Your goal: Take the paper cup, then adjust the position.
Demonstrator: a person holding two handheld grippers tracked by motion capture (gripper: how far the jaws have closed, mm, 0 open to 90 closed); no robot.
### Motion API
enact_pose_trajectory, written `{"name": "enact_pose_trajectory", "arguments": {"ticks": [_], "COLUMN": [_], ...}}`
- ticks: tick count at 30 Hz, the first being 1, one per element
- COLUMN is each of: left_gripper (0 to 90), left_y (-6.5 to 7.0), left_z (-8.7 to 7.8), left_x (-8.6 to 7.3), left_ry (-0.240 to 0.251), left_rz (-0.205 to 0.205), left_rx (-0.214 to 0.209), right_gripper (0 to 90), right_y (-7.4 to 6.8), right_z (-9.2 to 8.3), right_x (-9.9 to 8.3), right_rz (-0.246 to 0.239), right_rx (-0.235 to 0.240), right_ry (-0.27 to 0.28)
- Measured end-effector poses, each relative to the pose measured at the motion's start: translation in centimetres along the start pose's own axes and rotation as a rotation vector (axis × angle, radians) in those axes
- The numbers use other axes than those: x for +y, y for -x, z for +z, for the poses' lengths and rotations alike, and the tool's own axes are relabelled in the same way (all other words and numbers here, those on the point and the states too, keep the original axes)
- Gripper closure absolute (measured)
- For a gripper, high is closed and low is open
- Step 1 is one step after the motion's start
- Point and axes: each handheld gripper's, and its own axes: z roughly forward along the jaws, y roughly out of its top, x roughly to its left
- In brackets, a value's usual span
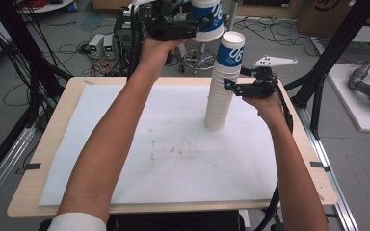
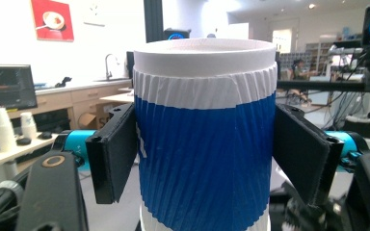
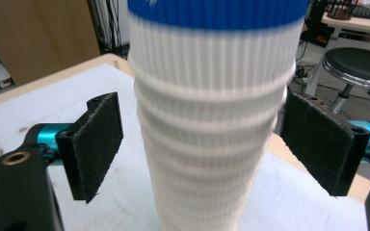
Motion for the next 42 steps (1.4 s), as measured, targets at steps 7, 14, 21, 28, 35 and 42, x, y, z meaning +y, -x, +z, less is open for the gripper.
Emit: {"name": "enact_pose_trajectory", "arguments": {"ticks": [7,14,21,28,35,42], "left_gripper": [27.5,27.5,27.4,27.3,27.3,27.2], "left_y": [-1.0,-1.0,0.3,1.7,2.4,3.1], "left_z": [-4.2,-8.1,-10.7,-12.3,-12.6,-12.3], "left_x": [-3.9,-8.8,-12.6,-15.9,-17.0,-17.6], "left_ry": [-0.073,-0.139,-0.160,-0.192,-0.206,-0.217], "left_rz": [-0.011,-0.022,-0.046,-0.068,-0.079,-0.081], "left_rx": [0.036,0.047,0.051,0.044,0.035,0.025], "right_gripper": [15.5,15.5,15.5,15.5,15.5,15.4], "right_y": [0.0,-0.2,-1.2,-3.5,-4.9,-6.0], "right_z": [-1.7,-3.2,-3.6,-2.2,-1.6,-2.1], "right_x": [-2.0,-4.8,-8.3,-11.0,-11.4,-11.5], "right_rz": [-0.004,-0.015,0.008,0.011,-0.005,-0.027], "right_rx": [0.002,-0.014,0.021,0.074,0.142,0.184], "right_ry": [-0.017,-0.053,-0.045,-0.033,-0.046,-0.029]}}
